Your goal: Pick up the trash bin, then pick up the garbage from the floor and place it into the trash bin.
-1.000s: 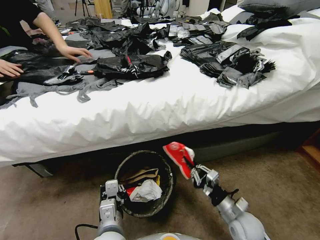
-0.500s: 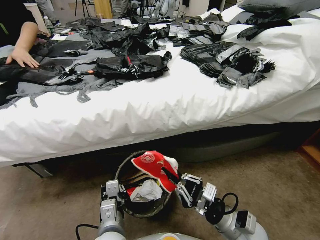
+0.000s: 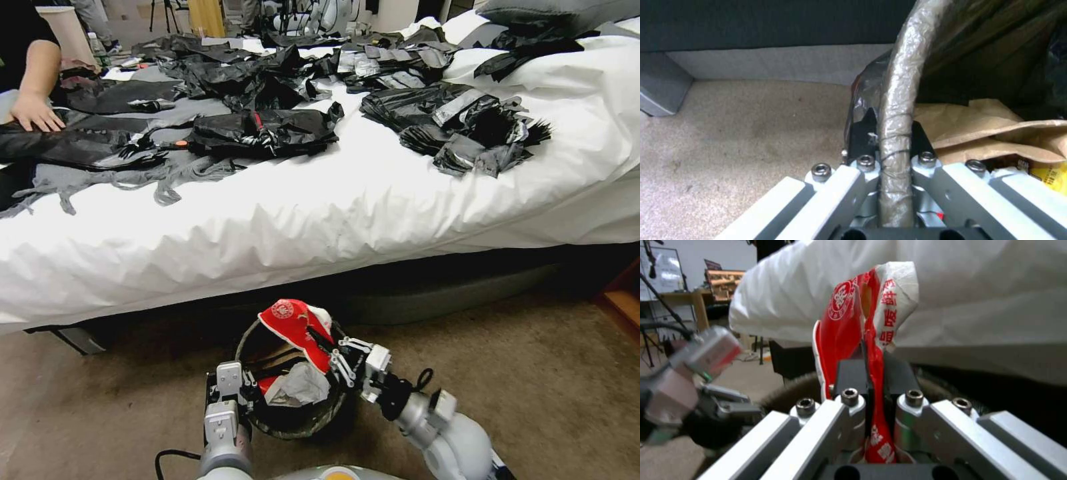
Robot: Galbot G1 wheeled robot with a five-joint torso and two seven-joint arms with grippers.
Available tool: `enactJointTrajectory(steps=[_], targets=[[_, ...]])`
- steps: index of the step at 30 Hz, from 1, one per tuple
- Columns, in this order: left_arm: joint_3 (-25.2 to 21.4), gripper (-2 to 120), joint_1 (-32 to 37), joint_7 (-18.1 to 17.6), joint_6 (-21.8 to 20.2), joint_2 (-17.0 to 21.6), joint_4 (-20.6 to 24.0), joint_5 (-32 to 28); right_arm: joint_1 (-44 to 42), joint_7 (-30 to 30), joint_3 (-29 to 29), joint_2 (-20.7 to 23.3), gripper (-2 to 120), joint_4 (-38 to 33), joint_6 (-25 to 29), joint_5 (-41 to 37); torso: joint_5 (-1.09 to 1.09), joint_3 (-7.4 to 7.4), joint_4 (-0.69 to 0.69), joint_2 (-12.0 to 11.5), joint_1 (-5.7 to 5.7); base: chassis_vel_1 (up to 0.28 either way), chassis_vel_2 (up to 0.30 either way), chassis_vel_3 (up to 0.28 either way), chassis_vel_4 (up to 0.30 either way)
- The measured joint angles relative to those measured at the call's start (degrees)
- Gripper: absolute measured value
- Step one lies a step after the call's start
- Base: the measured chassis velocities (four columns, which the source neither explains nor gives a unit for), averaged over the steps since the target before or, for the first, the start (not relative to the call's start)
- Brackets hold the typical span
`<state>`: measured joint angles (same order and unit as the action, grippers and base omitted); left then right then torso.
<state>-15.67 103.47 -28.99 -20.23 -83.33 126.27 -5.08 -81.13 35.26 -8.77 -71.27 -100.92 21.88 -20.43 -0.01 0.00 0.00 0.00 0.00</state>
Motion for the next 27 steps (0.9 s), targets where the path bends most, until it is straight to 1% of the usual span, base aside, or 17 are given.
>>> enactJointTrajectory(steps=[2,4,7,8,9,11,12,14,15,17,18,20,21,24,25,27], targets=[[0.0,0,0.2,0.0,0.0,0.0,0.3,0.0,1.0,-1.1,0.6,-0.6,0,2.8,-0.1,1.4,0.01,0.0,0.0,0.0,0.0,0.0,0.0,0.0,0.0],[0.0,0,0.2,0.0,0.0,0.0,0.4,0.1,1.3,-1.6,0.7,-0.8,0,3.5,-0.2,2.0,0.0,0.0,0.0,0.0,0.0,0.0,0.0,0.0,0.0],[0.0,0,0.3,0.0,0.0,-0.1,0.5,0.1,1.6,-3.8,1.4,-1.0,15,4.6,-0.6,3.5,0.0,0.0,0.0,0.0,0.0,0.0,0.0,0.0,0.0],[0.0,0,0.3,0.0,0.0,-0.1,0.5,0.1,1.6,-3.8,1.4,-1.0,15,4.6,-0.6,3.5,0.0,0.0,0.0,0.0,0.0,0.0,0.0,0.0,0.0],[0.0,0,0.3,0.0,0.0,-0.1,0.5,0.1,1.5,-3.9,1.5,-0.9,18,4.5,-0.7,3.6,0.0,0.0,0.0,0.0,0.0,0.0,0.0,0.0,0.0],[0.0,0,0.1,0.1,0.0,-0.1,0.5,0.1,1.0,-4.0,1.5,-0.7,30,4.2,-0.7,4.2,0.0,0.0,0.0,0.0,0.0,0.0,0.0,0.0,0.0],[0.0,0,0.1,0.1,0.0,-0.1,0.5,0.1,1.0,-4.0,1.5,-0.7,30,4.2,-0.7,4.2,0.0,0.0,0.0,0.0,0.0,0.0,0.0,0.0,0.0],[0.0,0,-0.1,0.1,0.0,-0.1,0.5,0.1,0.4,-4.1,1.6,-0.6,39,3.7,-0.7,4.6,0.0,0.0,0.0,0.0,0.0,0.0,0.0,0.0,0.0],[0.0,0,-0.1,0.1,0.0,-0.1,0.5,0.1,0.4,-4.1,1.6,-0.6,39,3.7,-0.7,4.6,0.0,0.0,0.0,0.0,0.0,0.0,0.0,0.0,0.0],[0.0,0,-0.2,0.1,0.0,-0.1,0.5,0.1,0.1,-4.1,1.5,-0.4,48,3.3,-0.6,4.9,0.0,0.0,0.0,0.0,0.0,0.0,0.0,0.0,0.0],[0.0,0,-0.2,0.1,0.0,-0.1,0.5,0.1,0.1,-4.1,1.5,-0.4,48,3.3,-0.6,4.9,0.0,0.0,0.0,0.0,0.0,0.0,0.0,0.0,0.0],[0.0,0,-0.2,0.1,0.0,-0.1,0.4,0.1,-0.2,-4.1,1.4,-0.2,63,2.7,-0.5,5.1,0.01,0.0,0.0,0.0,0.0,0.0,0.0,0.0,0.0],[0.0,0,-0.2,0.1,0.0,-0.1,0.4,0.1,-0.2,-4.1,1.4,-0.2,63,2.7,-0.5,5.1,0.01,0.0,0.0,0.0,0.0,0.0,0.0,0.0,0.0],[-0.2,0,-0.3,0.1,0.0,0.0,0.1,0.1,-0.5,-4.1,1.3,0.1,77,1.9,-0.3,5.3,0.0,0.0,0.0,0.0,0.0,0.0,0.0,0.0,0.0],[-0.2,0,-0.3,0.1,0.0,0.0,0.1,0.1,-0.5,-4.1,1.3,0.1,77,1.9,-0.3,5.3,0.0,0.0,0.0,0.0,0.0,0.0,0.0,0.0,0.0],[-0.2,0,-0.4,0.2,0.0,0.1,0.0,0.1,-1.0,-4.1,1.3,0.2,88,1.2,0.3,5.6,0.0,0.0,0.0,0.0,0.0,0.0,0.0,0.0,0.0]])
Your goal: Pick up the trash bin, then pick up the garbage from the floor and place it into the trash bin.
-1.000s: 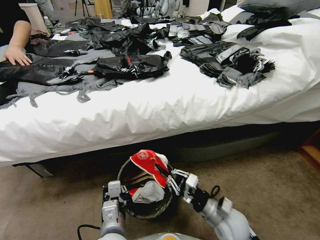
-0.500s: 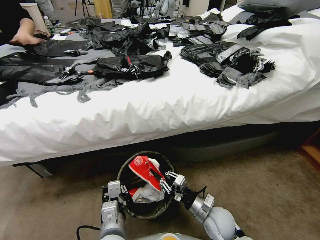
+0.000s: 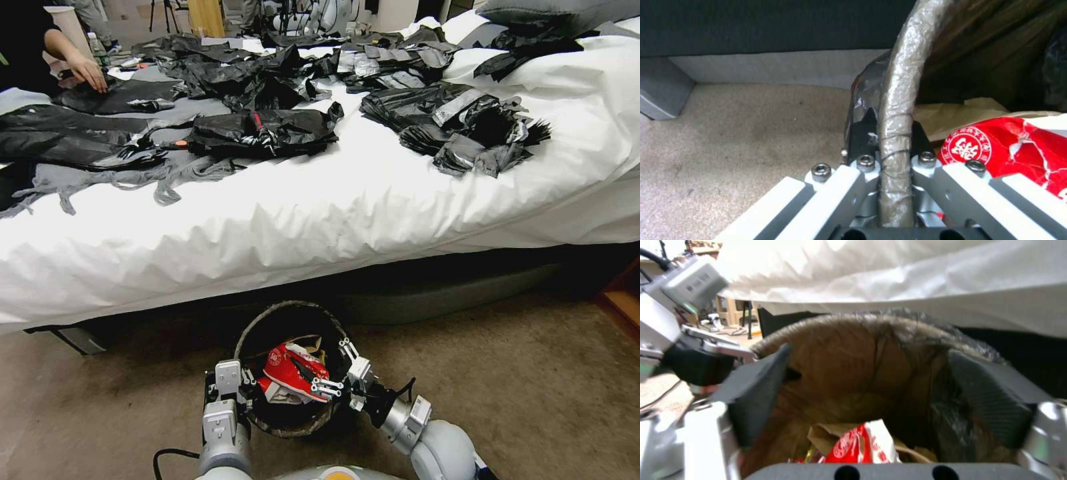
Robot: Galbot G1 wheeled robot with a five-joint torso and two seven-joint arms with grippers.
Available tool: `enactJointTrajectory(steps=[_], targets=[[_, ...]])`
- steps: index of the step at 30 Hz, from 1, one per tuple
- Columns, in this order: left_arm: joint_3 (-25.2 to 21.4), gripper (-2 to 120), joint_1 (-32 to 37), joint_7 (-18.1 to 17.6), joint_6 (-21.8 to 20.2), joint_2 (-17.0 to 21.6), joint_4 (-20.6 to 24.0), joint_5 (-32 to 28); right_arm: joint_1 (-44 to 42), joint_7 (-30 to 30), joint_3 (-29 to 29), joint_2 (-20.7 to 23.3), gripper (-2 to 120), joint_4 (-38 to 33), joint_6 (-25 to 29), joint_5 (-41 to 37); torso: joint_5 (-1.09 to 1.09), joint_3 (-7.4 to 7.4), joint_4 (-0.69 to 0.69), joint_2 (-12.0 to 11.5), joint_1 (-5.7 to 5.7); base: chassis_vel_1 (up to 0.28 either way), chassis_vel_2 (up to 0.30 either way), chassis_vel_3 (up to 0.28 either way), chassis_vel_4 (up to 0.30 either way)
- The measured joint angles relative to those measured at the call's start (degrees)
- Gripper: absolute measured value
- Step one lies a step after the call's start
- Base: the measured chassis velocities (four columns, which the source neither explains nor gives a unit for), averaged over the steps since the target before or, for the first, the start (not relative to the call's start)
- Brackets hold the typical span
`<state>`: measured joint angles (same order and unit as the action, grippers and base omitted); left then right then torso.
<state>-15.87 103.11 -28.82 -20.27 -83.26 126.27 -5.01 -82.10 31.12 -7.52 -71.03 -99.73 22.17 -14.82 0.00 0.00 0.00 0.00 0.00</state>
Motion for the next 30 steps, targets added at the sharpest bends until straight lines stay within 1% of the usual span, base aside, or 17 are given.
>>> enactJointTrajectory(steps=[1,2,3,8,10,11,13,14,15,17,18,20,21,22,24,26,30], targets=[[0.0,0,0.0,0.0,0.0,0.0,0.0,0.0,0.0,0.0,0.0,0.0,88,0.0,0.0,0.0,0.0,0.0,0.0,0.0,0.0,0.0,0.0,0.0,0.0],[0.0,0,-0.1,0.0,0.0,0.0,0.0,0.0,-0.2,0.0,0.0,0.0,92,-0.4,0.2,0.2,0.0,0.0,0.0,0.0,0.0,0.0,0.0,0.0,0.0],[0.0,0,-0.2,0.0,-0.1,0.0,-0.2,0.0,-0.5,0.0,-0.1,0.0,97,-1.2,0.9,0.5,0.01,0.0,0.0,0.0,0.0,0.0,0.0,0.0,0.0],[-0.4,0,-0.3,0.0,-0.2,0.1,-0.6,-0.1,-1.2,-1.2,-0.6,-0.1,100,-4.7,3.3,2.0,0.0,0.0,0.0,0.0,0.0,0.0,0.0,0.0,0.0],[-0.6,0,-0.4,0.0,-0.2,0.2,-1.0,-0.1,-1.9,-3.6,-1.3,-0.5,100,-8.0,4.3,3.5,0.0,0.0,0.01,0.0,0.0,0.0,0.0,0.0,0.0],[-0.6,0,-0.4,0.0,-0.2,0.2,-1.0,-0.1,-1.9,-3.6,-1.3,-0.5,100,-8.0,4.3,3.5,0.0,0.0,0.01,0.0,0.0,0.0,0.0,0.0,0.0],[-0.7,0,-0.4,0.1,-0.2,0.4,-1.1,-0.1,-3.1,-8.7,-2.7,-0.9,100,-11.7,4.2,5.8,0.0,0.0,0.0,0.0,0.0,0.0,0.0,0.0,0.0],[-0.7,0,-0.4,0.1,-0.2,0.4,-1.1,-0.1,-3.1,-8.7,-2.7,-0.9,100,-11.7,4.2,5.8,0.0,0.0,0.0,0.0,0.0,0.0,0.0,0.0,0.0],[-0.9,0,-0.4,0.1,-0.2,0.5,-1.2,-0.1,-4.1,-11.8,-3.6,-1.1,100,-13.4,4.2,7.0,0.0,0.0,0.0,0.0,0.0,0.0,0.0,0.0,0.0],[-1.0,0,-0.5,0.2,-0.2,0.5,-1.2,-0.2,-6.7,-15.6,-5.6,-1.3,100,-16.1,4.2,8.6,-0.01,0.0,0.0,0.0,0.0,0.0,0.0,0.0,0.0],[-1.0,0,-0.5,0.2,-0.2,0.5,-1.2,-0.2,-6.7,-15.6,-5.6,-1.3,100,-16.1,4.2,8.6,-0.01,0.0,0.0,0.0,0.0,0.0,0.0,0.0,0.0],[-1.0,0,-0.7,0.2,-0.2,0.4,-1.2,-0.4,-9.7,-19.9,-6.7,-2.0,100,-16.6,5.1,10.0,0.01,0.0,0.0,0.0,0.0,0.0,0.0,0.0,0.0],[-1.0,0,-0.7,0.2,-0.2,0.4,-1.2,-0.4,-9.7,-19.9,-6.7,-2.0,100,-16.6,5.1,10.0,0.01,0.0,0.0,0.0,0.0,0.0,0.0,0.0,0.0],[-1.1,0,-0.8,0.2,-0.2,0.4,-1.2,-0.6,-11.5,-22.0,-7.3,-2.6,100,-16.6,5.5,10.3,0.0,0.0,-0.01,0.0,0.0,0.0,0.0,0.0,0.0],[-1.2,0,-0.8,0.2,-0.2,0.4,-1.2,-0.6,-12.6,-23.1,-7.6,-3.0,100,-16.6,5.8,10.4,0.0,0.0,0.0,0.0,0.0,0.0,0.0,0.0,0.0],[-1.5,0,-0.9,0.1,-0.2,0.7,-1.2,-1.0,-15.6,-25.8,-8.0,-4.1,100,-15.9,6.9,10.8,0.0,0.0,-0.01,0.0,0.0,0.0,0.0,0.0,0.0],[-1.6,0,-1.1,-0.2,-0.2,0.8,-1.2,-1.7,-17.3,-26.8,-8.3,-4.8,100,-14.5,8.2,10.9,0.0,0.0,0.0,0.0,0.0,0.0,0.0,0.0,0.0]])
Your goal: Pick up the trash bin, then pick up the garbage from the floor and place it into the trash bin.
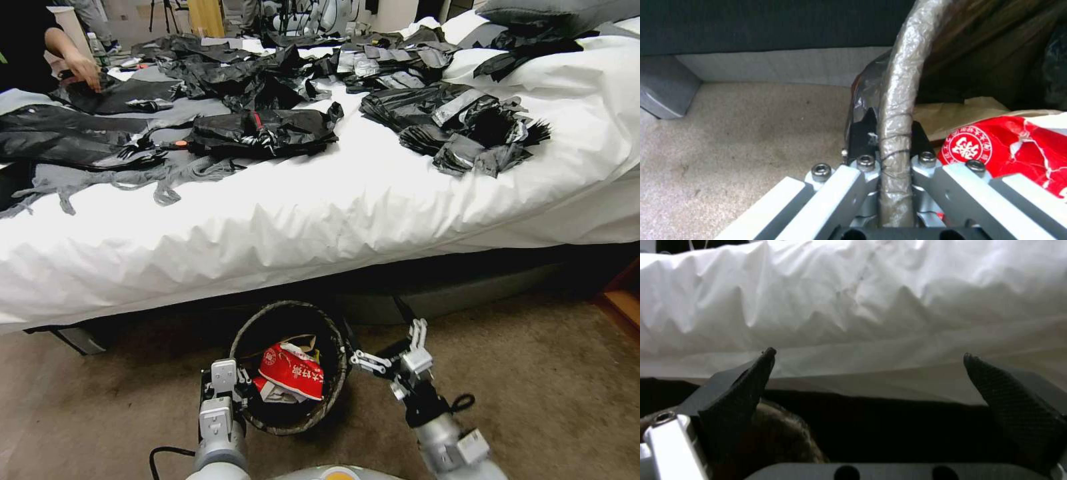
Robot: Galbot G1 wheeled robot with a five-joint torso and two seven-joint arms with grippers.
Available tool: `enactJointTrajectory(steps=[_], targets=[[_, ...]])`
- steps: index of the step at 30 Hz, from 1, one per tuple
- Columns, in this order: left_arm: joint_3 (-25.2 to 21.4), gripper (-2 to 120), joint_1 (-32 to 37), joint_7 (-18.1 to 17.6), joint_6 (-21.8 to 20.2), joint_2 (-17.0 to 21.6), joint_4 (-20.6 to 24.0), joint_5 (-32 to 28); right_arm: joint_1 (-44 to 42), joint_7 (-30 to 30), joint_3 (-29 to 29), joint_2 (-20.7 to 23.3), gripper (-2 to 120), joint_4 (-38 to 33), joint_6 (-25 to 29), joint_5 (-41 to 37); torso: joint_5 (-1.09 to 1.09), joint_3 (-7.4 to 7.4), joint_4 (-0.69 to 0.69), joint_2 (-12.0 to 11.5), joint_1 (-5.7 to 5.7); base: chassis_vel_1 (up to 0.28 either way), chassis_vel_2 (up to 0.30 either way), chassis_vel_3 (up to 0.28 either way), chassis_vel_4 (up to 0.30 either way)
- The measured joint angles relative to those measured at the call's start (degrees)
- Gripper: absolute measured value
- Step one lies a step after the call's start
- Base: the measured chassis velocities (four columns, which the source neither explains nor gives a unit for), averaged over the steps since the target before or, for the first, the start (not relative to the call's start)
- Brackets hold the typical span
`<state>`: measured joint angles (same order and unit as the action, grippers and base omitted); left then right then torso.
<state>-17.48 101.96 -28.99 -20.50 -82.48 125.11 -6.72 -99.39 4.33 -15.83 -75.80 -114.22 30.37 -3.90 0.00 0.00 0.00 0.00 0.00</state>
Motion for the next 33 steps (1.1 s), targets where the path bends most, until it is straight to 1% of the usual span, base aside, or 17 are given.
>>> enactJointTrajectory(steps=[15,20,33], targets=[[-0.2,0,1.3,-0.1,-0.1,0.1,1.7,-0.3,2.2,-0.5,-1.0,0.3,100,1.5,0.2,-0.7,0.0,0.0,0.0,0.0,0.0,0.007,0.007,0.006,0.007],[-0.2,0,1.5,-0.1,-0.1,0.2,1.7,-0.1,2.7,-1.6,-1.1,-0.1,100,1.4,0.0,-0.7,0.0,0.0,0.0,0.0,0.0,0.072,0.066,0.058,0.058],[-0.4,0,2.2,0.0,0.0,0.0,1.8,0.3,3.6,-1.8,-1.9,-0.1,100,0.8,0.0,-1.2,0.0,0.0,0.01,0.0,0.0,0.103,0.102,0.102,0.092]])
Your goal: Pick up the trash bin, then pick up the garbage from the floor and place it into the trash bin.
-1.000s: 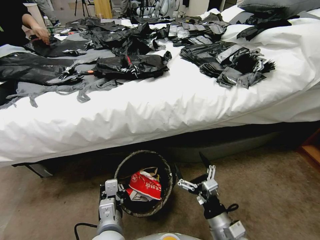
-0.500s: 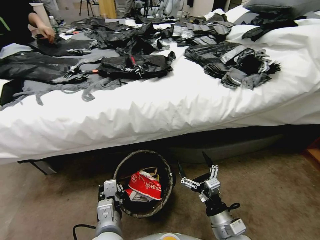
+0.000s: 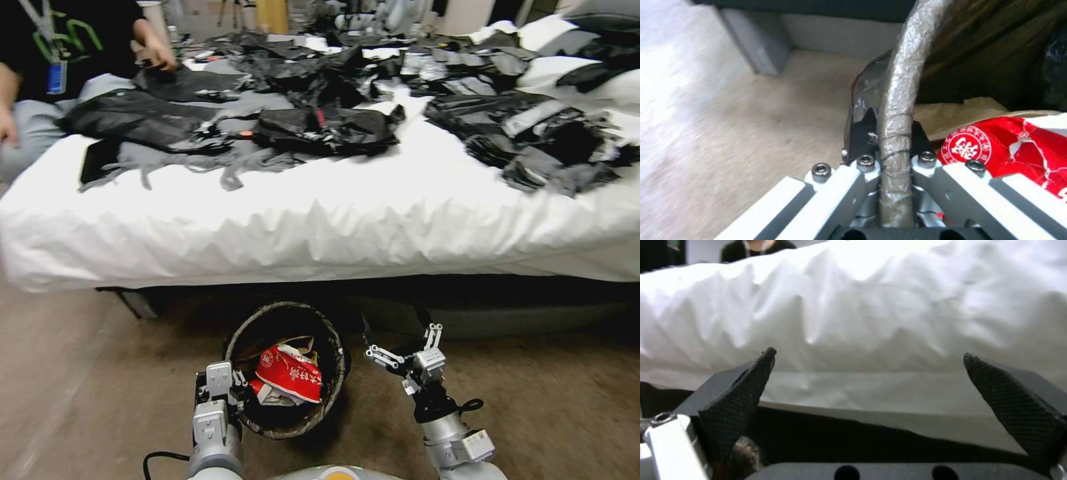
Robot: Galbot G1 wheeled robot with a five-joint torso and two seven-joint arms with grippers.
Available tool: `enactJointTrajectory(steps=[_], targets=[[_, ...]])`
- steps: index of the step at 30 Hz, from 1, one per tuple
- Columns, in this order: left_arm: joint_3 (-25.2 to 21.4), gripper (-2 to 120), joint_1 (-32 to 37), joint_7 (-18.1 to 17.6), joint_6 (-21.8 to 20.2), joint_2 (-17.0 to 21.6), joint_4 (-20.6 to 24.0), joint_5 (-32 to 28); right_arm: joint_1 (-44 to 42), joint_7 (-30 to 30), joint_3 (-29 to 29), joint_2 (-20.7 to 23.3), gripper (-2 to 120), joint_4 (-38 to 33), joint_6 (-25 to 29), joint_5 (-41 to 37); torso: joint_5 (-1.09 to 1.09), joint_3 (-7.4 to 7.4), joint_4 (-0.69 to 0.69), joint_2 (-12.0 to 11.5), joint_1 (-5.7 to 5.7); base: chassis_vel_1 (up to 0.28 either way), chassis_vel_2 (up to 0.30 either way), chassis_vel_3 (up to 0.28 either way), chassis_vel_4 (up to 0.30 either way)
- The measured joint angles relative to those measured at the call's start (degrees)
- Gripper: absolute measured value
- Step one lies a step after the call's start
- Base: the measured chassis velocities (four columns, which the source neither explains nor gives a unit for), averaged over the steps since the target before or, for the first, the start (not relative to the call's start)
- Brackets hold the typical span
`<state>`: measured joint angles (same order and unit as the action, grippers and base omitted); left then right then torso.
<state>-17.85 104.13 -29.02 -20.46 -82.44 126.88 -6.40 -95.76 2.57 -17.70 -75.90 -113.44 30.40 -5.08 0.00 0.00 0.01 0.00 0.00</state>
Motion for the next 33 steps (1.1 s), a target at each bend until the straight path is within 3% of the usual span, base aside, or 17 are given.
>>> enactJointTrajectory(steps=[33], targets=[[-0.5,0,0.0,0.2,0.2,0.1,0.2,0.1,2.3,1.9,-2.1,0.4,100,0.0,0.1,-0.6,0.0,0.0,-0.01,0.0,0.0,0.125,0.125,0.127,0.127]])
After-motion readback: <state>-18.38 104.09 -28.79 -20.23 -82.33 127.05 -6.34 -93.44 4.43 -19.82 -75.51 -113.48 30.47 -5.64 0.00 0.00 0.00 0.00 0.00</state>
